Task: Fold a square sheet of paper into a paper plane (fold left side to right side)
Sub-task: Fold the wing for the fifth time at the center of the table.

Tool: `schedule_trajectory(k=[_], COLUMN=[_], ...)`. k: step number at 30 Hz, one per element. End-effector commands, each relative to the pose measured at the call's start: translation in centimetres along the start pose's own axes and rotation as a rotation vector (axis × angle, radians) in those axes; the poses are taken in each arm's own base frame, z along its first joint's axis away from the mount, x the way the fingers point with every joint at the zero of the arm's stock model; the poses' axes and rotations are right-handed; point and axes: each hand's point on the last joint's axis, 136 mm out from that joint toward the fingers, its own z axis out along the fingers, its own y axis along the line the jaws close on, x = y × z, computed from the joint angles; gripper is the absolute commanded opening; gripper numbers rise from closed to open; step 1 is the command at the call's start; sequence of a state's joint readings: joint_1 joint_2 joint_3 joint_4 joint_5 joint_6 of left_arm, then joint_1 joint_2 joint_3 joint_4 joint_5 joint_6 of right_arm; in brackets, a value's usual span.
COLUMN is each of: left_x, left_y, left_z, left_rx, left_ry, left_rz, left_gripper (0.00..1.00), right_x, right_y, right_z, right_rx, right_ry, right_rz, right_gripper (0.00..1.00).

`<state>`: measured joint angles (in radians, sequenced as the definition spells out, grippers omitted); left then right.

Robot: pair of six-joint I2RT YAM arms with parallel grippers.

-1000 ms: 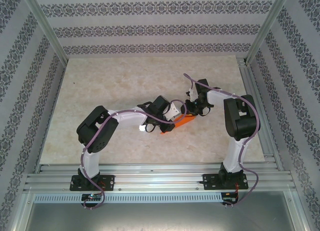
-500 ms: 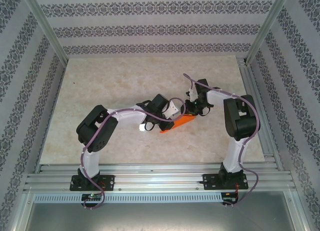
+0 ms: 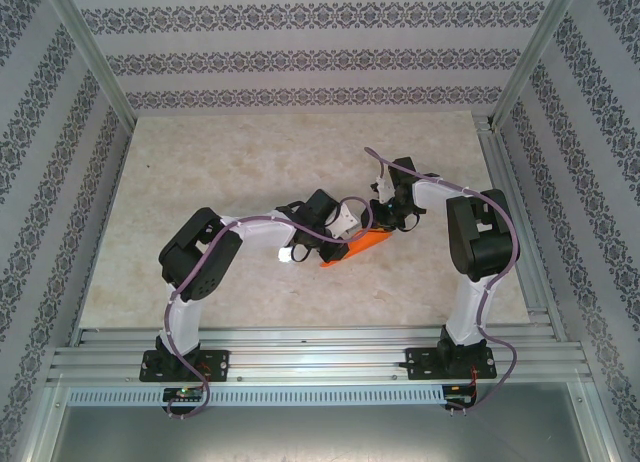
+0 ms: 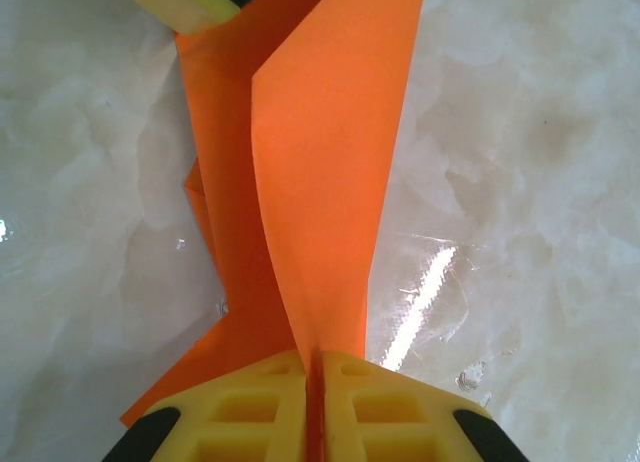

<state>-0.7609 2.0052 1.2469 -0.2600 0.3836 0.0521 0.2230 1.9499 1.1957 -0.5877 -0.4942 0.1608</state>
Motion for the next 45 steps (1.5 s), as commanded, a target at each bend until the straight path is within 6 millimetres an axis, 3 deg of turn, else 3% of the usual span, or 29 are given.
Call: schedule_trajectory(k=[1,9,17,19,23,29,45], left_x=[0.5,2.1,3.2,3.2,3.0,3.0,3.2], left_y=[1.1,1.3,1.4,1.3,1.3,1.2,1.2], left_z=[0.6,1.5,2.0,2.0,1.9,1.9,1.9], left_rx=[-0.013,-0.008,-0.004,-0.002,-0.001,-0.001,-0.001], left_ry=[0.018,0.049,0.062,0.06,0.055,0.057,0.059], left_rz=[-0.003,-0.025,-0.039,-0.041,-0.04,-0.037,-0.034], left_gripper=[0.12,0.12,0.12,0.12,0.12,0.12,0.11], right_x=[2.3,1.2,-2.2,-2.2,-0.9,1.5,3.2], right_y=[-1.6,-0.4,1.4,1.2,1.6,4.1,3.9], right_z=[1.4,0.6,-4.9,-6.9,-8.4,-6.1,-0.3], right_rx=[0.072,0.033,0.019,0.048,0.041,-0.117,-0.142], right_ry=[0.091,0.044,-0.12,-0.149,-0.164,-0.153,-0.095], right_rz=[0.014,0.013,-0.003,-0.006,-0.005,0.06,0.221], right_gripper=[0.27,0.27,0.32,0.32,0.32,0.26,0.23])
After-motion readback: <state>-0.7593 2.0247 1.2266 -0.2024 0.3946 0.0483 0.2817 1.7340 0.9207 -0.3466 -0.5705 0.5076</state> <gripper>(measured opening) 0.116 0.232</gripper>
